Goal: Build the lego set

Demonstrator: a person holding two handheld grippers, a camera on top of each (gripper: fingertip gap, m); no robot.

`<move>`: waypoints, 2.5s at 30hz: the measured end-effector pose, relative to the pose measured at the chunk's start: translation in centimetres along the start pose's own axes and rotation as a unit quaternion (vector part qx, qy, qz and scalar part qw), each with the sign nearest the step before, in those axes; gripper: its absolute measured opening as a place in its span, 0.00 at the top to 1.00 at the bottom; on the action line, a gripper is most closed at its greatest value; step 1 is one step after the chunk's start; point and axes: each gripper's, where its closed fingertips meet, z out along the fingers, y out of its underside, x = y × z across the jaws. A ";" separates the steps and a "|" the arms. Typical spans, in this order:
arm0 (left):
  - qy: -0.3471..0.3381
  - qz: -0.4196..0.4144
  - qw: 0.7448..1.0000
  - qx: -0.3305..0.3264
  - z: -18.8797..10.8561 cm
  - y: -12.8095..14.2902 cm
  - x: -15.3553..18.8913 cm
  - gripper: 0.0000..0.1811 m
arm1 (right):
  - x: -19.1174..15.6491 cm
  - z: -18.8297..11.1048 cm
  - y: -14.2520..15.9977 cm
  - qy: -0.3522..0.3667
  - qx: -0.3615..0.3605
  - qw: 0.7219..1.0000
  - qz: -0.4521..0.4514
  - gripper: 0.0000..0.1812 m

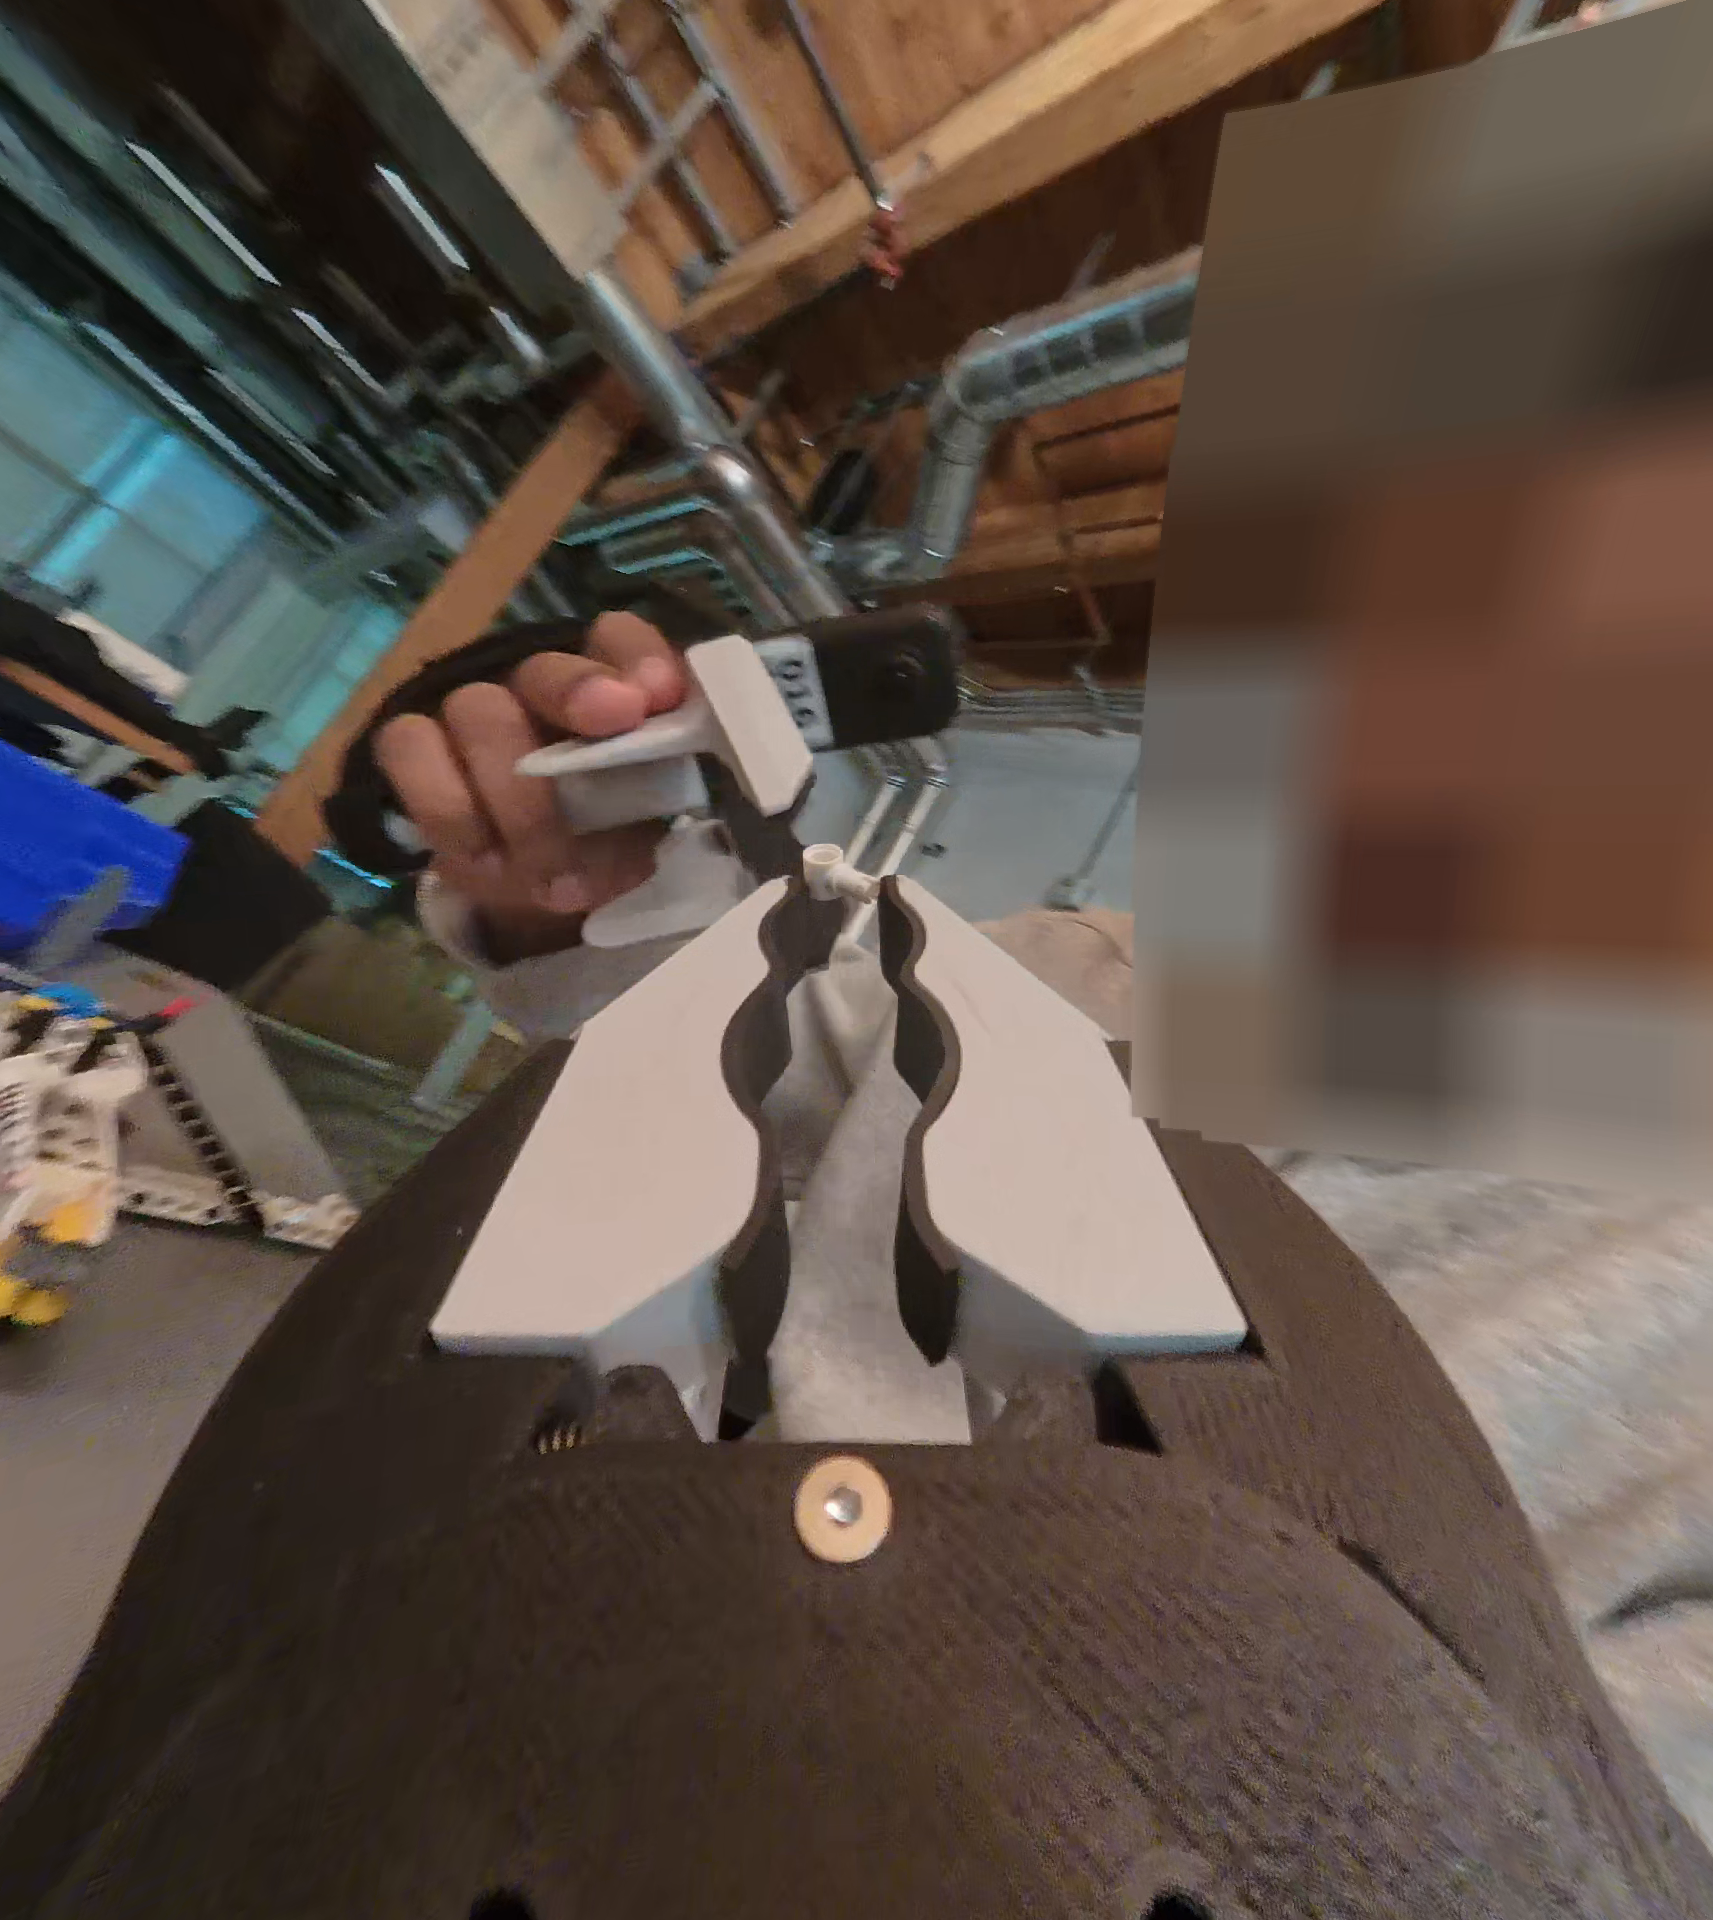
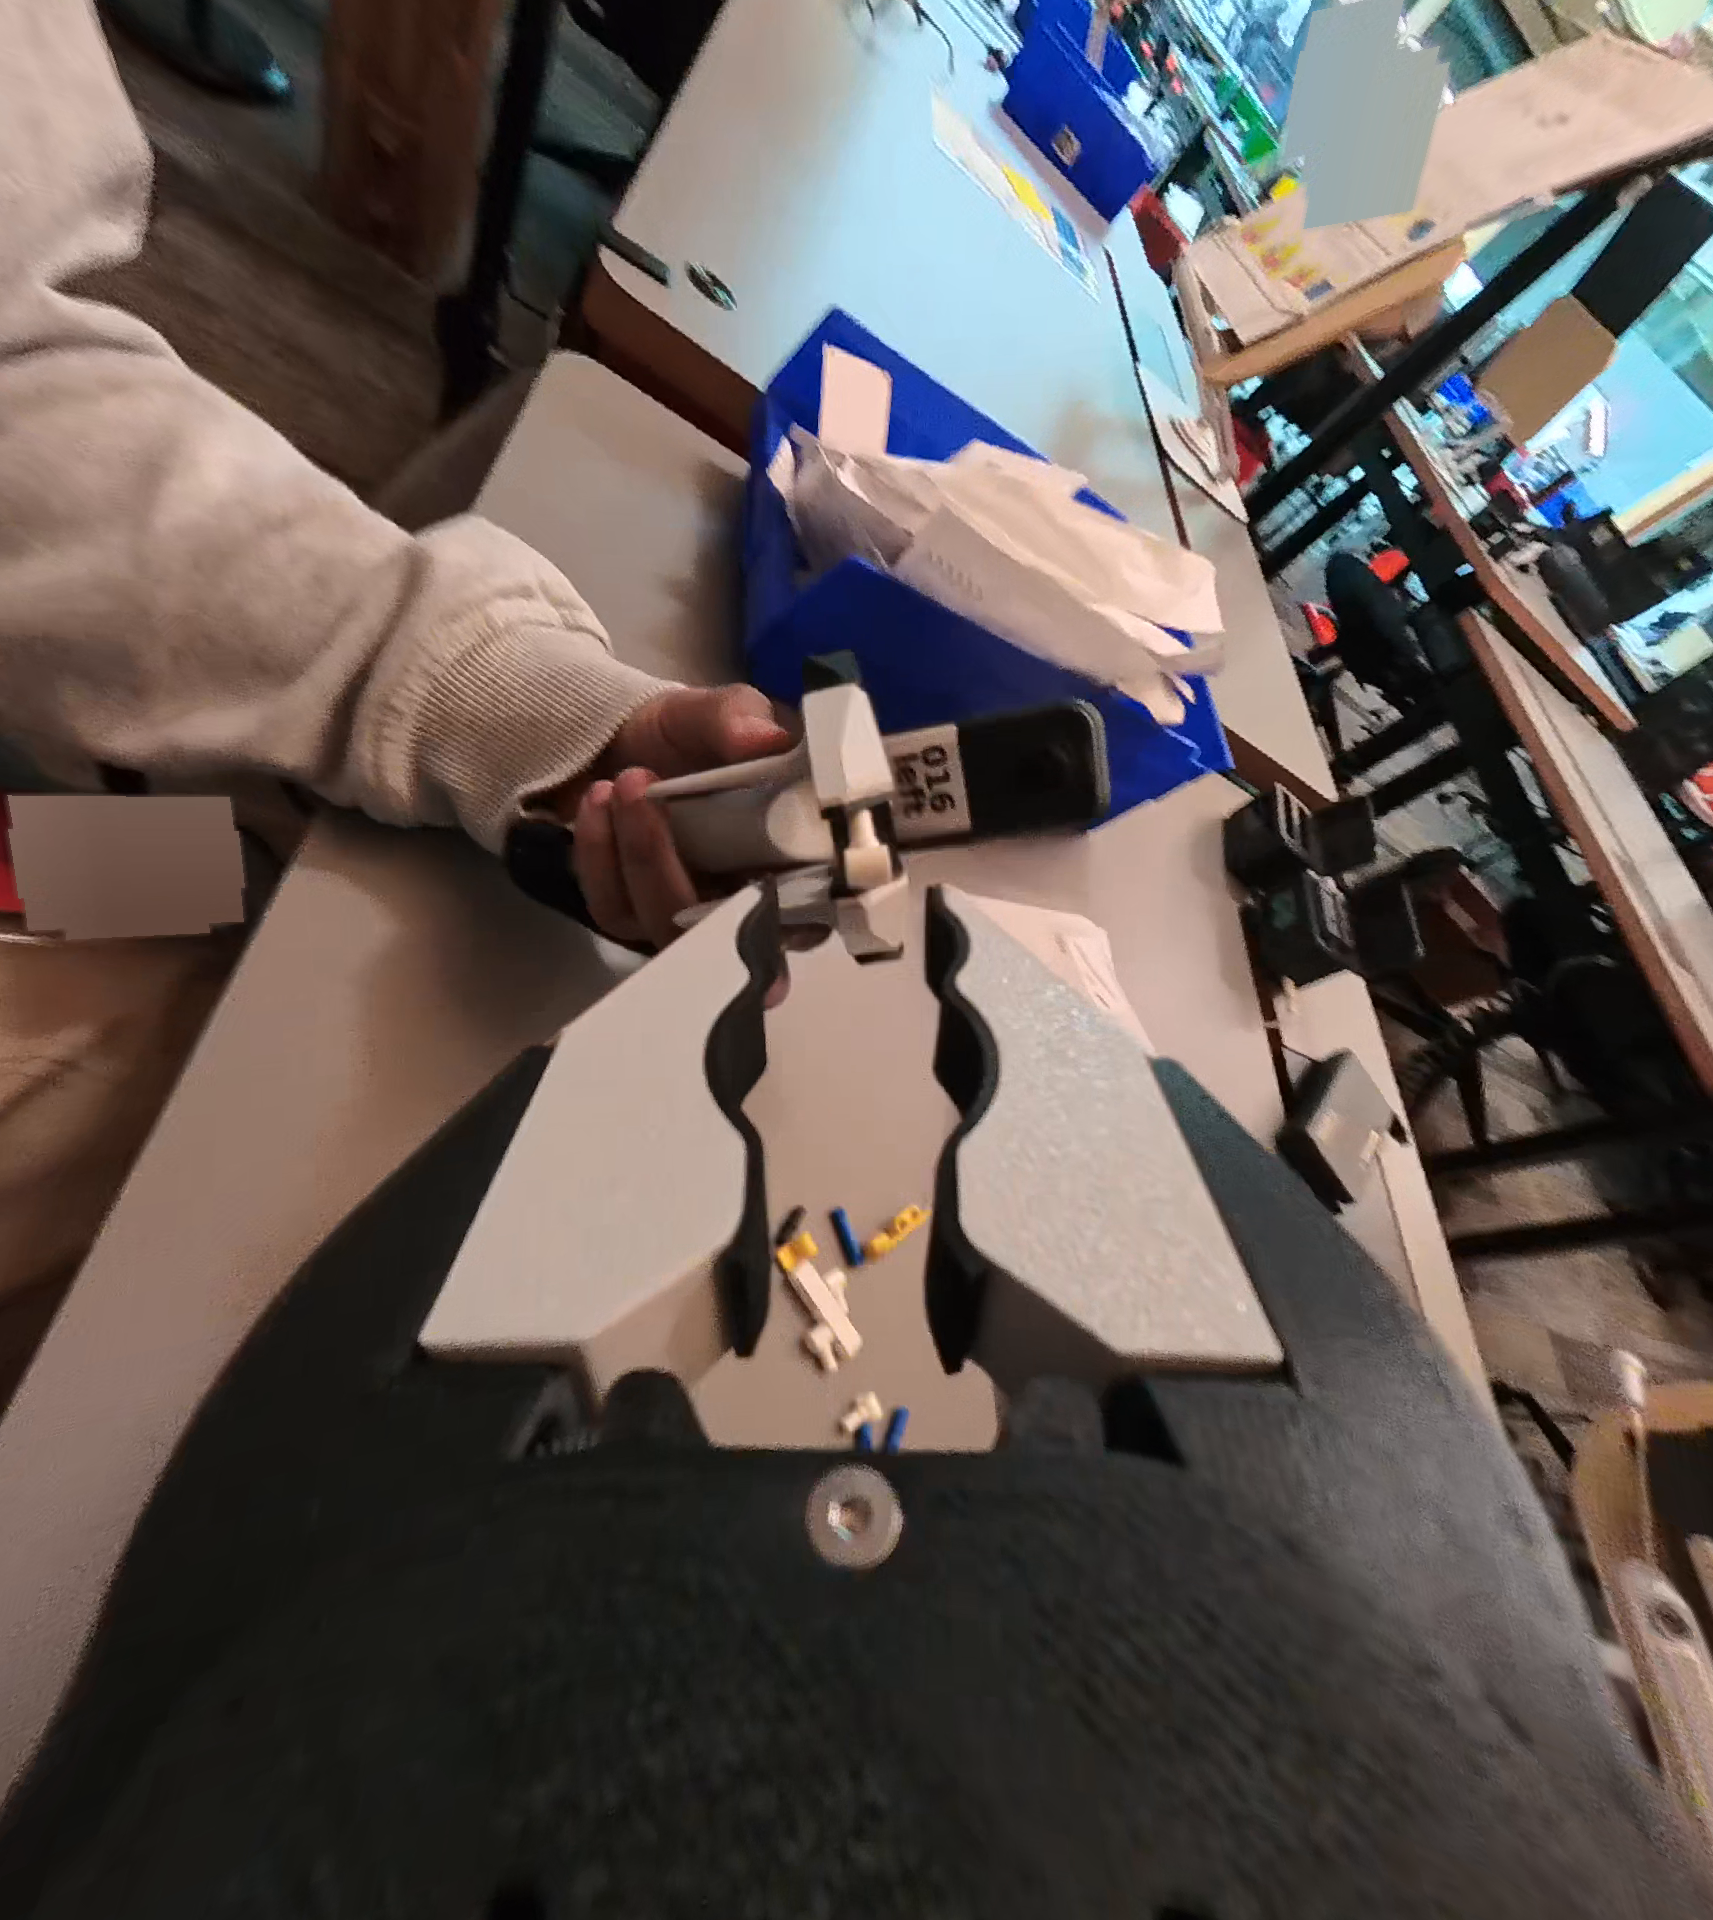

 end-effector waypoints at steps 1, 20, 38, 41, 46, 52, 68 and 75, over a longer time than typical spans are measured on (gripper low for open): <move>0.018 -0.001 1.000 -0.007 0.2 0.3 0.6 0.94 | -0.3 0.0 -0.5 -0.008 0.009 1.000 0.001 0.87; 0.077 -0.003 0.997 -0.024 0.6 1.2 2.8 0.98 | -1.3 -0.1 -3.7 -0.030 0.066 0.997 0.037 0.96; -0.011 -0.012 0.999 -0.031 0.3 1.3 -0.4 0.99 | -1.3 -0.1 0.0 0.003 -0.069 0.997 -0.037 0.97; -0.016 -0.019 0.999 -0.031 0.2 1.3 -0.7 0.99 | -1.2 -0.1 0.3 0.016 -0.078 0.995 -0.060 0.96; -0.028 -0.026 0.999 -0.028 -0.1 1.2 -1.2 0.99 | -1.0 -0.3 0.0 0.031 -0.076 0.993 -0.085 0.96; -0.020 -0.025 0.999 -0.036 0.1 1.4 -0.9 0.99 | -1.3 -0.4 -0.3 0.016 -0.079 0.993 -0.083 0.97; -0.148 -0.004 0.988 -0.038 -0.8 1.1 -4.4 1.00 | -1.9 -2.2 2.9 -0.023 -0.174 0.984 0.025 0.97; -0.465 0.002 0.829 -0.310 -7.3 7.9 -10.9 1.00 | -9.8 -2.0 9.4 -0.157 -0.296 0.941 0.047 0.97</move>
